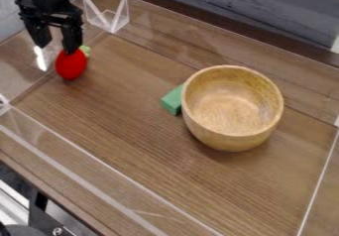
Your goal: Move the red object to the right side of the table
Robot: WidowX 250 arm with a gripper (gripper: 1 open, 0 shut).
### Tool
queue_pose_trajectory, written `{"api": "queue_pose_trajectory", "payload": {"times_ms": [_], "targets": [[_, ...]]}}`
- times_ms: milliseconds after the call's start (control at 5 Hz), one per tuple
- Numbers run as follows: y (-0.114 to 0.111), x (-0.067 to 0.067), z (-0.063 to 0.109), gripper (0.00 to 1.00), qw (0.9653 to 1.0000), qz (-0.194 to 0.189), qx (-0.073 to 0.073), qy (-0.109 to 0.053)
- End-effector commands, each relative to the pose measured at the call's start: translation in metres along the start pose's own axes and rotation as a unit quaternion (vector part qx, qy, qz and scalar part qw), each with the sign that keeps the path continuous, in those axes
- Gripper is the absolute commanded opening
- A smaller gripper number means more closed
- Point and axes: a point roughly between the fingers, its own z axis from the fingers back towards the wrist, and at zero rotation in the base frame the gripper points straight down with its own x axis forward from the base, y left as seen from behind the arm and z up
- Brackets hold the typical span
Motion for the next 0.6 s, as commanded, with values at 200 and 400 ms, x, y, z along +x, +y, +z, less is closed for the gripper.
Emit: {"api": "queue_pose_trajectory", "payload": {"times_ms": [200, 400], "targets": [[0.001, 0.022, 0.007, 1.00, 0.9990, 0.019, 0.024, -0.033], [0.000, 0.027, 0.000, 1.00, 0.9979, 0.047, 0.029, -0.035]]}}
